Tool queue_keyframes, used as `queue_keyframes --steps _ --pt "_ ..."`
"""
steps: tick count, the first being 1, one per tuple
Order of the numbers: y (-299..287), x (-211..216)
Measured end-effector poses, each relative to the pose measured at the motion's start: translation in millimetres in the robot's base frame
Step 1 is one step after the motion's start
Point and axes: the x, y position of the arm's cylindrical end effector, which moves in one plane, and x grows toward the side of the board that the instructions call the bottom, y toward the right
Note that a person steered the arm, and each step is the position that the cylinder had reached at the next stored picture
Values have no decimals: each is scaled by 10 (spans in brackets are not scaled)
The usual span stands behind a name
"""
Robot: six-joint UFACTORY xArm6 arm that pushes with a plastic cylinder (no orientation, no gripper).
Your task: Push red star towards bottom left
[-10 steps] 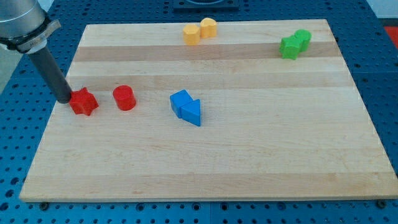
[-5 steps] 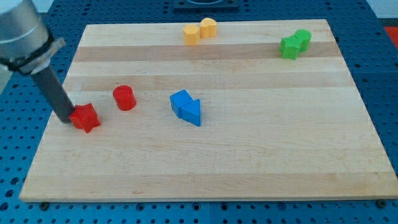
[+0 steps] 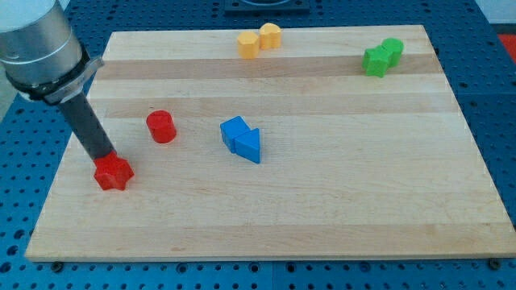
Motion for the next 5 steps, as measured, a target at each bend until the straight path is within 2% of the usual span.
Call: queue_keyframes --steps 1,2,3,5 --pt "3 68" --pt "43 -360" --pt "256 -348" --pt "292 240"
